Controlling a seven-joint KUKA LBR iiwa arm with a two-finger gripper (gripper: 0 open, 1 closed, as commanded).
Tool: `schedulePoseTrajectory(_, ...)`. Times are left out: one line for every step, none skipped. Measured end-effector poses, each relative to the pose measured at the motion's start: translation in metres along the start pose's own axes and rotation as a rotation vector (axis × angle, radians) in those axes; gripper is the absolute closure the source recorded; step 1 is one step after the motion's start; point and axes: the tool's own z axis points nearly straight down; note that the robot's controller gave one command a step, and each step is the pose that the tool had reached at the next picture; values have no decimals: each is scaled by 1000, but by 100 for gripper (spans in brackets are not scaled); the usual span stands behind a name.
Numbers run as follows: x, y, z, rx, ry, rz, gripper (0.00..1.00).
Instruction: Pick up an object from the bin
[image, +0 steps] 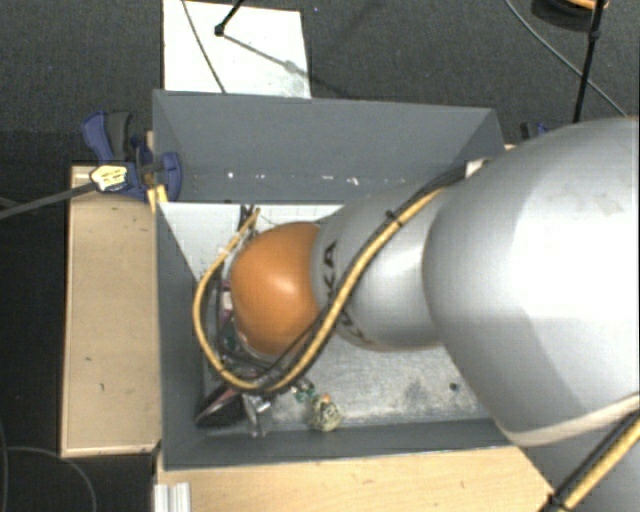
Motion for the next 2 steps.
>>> schedulePoseTrajectory(-1,1,-1,-1,-2,5,100)
schedulePoseTrajectory(-18,-2,-148,1,-10,-49,100)
